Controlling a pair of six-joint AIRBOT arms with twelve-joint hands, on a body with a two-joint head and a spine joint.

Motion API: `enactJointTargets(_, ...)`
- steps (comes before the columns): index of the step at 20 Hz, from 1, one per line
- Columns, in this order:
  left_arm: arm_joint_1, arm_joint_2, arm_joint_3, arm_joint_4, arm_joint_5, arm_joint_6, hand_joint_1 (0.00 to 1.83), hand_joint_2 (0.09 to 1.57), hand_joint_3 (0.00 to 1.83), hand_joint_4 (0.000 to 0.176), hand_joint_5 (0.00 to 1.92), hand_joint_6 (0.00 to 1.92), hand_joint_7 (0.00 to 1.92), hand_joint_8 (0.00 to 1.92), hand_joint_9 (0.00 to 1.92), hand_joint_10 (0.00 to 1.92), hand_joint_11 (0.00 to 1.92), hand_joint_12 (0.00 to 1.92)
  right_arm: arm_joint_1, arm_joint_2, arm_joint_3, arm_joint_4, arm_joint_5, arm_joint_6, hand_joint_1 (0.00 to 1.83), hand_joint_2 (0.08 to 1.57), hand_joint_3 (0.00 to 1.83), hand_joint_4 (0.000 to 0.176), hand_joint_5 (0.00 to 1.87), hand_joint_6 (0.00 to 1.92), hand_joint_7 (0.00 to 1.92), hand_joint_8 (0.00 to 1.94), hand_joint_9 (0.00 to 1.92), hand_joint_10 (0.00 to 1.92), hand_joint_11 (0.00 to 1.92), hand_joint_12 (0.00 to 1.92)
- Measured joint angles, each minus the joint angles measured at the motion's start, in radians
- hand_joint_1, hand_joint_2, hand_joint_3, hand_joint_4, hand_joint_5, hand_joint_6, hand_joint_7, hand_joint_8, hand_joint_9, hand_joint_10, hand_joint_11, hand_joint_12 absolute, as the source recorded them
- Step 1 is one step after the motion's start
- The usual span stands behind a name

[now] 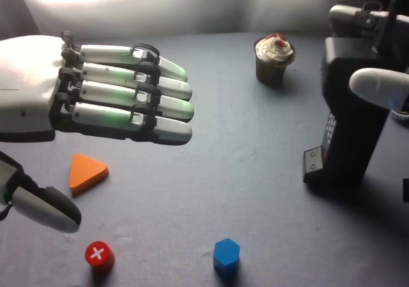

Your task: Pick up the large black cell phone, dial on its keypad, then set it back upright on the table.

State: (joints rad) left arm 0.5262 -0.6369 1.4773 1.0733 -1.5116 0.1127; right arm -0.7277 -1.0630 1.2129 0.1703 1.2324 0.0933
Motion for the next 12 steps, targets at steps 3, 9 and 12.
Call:
enactJointTargets(3, 0.000, 0.000, 0.000, 0.000, 0.000, 0.000, 0.05, 1.17, 0.00, 0.000, 0.17, 0.00, 0.21, 0.00, 0.16, 0.00, 0.00, 0.47, 0.000, 0.000, 0.000, -0.003, 0.001, 0.001, 0.54, 0.97, 0.00, 0.036, 0.18, 0.00, 0.19, 0.00, 0.20, 0.00, 0.00, 0.68)
enactJointTargets(9, 0.000, 0.000, 0.000, 0.000, 0.000, 0.003, 0.06, 1.17, 0.00, 0.000, 0.18, 0.00, 0.22, 0.00, 0.16, 0.00, 0.00, 0.46, 0.000, 0.000, 0.001, -0.004, 0.002, 0.000, 0.25, 0.87, 0.00, 0.090, 0.00, 0.00, 0.00, 0.00, 0.00, 0.00, 0.00, 0.07)
enactJointTargets(12, 0.000, 0.000, 0.000, 0.000, 0.000, 0.003, 0.06, 1.17, 0.00, 0.000, 0.18, 0.00, 0.22, 0.00, 0.17, 0.00, 0.00, 0.47, 0.000, 0.005, -0.002, -0.004, 0.004, 0.000, 0.21, 0.83, 0.00, 0.103, 0.00, 0.00, 0.00, 0.00, 0.00, 0.00, 0.00, 0.00)
